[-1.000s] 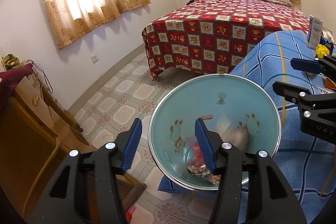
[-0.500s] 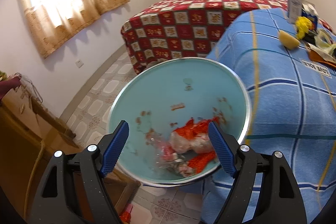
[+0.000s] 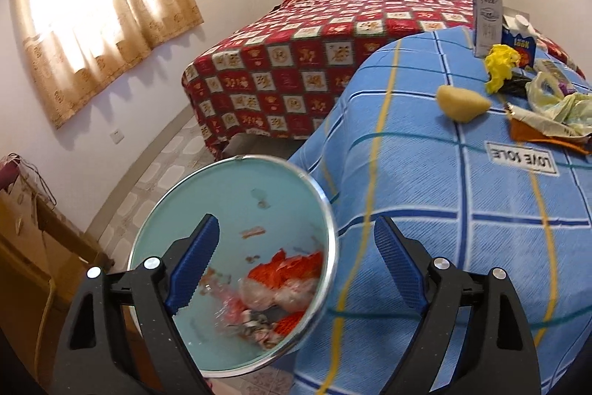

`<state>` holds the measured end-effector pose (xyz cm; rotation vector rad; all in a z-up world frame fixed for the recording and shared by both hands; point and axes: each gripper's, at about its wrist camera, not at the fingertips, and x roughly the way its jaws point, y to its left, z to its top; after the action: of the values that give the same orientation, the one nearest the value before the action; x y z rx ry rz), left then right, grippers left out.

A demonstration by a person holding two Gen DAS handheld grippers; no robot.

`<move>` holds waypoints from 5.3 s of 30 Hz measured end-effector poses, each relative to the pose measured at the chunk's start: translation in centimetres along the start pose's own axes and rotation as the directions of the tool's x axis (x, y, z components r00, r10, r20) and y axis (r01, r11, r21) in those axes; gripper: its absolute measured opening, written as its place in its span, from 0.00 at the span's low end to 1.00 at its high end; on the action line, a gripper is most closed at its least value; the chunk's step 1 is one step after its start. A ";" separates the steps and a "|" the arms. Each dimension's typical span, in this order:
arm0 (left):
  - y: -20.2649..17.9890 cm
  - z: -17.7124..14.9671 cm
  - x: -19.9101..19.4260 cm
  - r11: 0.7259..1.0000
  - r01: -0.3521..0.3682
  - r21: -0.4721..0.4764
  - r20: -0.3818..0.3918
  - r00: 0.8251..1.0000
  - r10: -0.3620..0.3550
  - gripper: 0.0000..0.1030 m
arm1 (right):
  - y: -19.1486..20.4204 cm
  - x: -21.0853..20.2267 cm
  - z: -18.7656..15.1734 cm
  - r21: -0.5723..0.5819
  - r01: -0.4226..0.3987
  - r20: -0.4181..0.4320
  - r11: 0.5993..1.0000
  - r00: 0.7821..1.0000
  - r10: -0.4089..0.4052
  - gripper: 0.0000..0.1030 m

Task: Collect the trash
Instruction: 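Grasp the yellow sponge with the left gripper while the right grasps the yellow-white plastic bag, then carry the sponge and yellow-white bag over the bin and open both grippers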

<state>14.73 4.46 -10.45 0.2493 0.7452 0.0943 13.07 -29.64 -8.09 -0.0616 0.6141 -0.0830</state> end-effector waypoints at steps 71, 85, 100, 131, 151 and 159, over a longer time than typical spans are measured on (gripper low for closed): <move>-0.7 3.5 -1.6 0.993 0.115 0.016 0.045 0.992 -0.116 0.19 | 4.5 -1.8 2.4 0.016 -0.219 0.083 0.976 0.973 0.217 0.30; 5.0 0.7 -2.6 0.999 0.027 -0.022 0.035 0.999 -0.027 0.19 | 13.0 -2.1 3.0 -0.120 -0.307 0.058 0.944 0.947 0.315 0.30; 9.0 -2.1 -2.4 0.998 -0.051 -0.045 -0.010 0.999 0.051 0.19 | 19.4 -1.7 3.1 -0.217 -0.372 0.015 0.903 0.923 0.384 0.30; 13.3 -4.0 -2.3 0.987 -0.128 -0.096 -0.045 0.991 0.124 0.19 | 26.7 -1.9 2.4 -0.334 -0.439 -0.043 0.834 0.891 0.451 0.30; 14.4 -4.4 -2.1 0.984 -0.139 -0.111 -0.052 0.990 0.134 0.19 | 28.1 -2.0 2.4 -0.359 -0.452 -0.055 0.816 0.883 0.465 0.30; 14.5 -4.3 -2.1 0.984 -0.138 -0.113 -0.052 0.990 0.133 0.19 | 28.2 -2.0 2.3 -0.360 -0.454 -0.054 0.815 0.882 0.467 0.30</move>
<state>10.26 18.88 -8.40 0.1875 0.7635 0.2726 14.49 -1.34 -7.40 -0.2712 0.5867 0.5089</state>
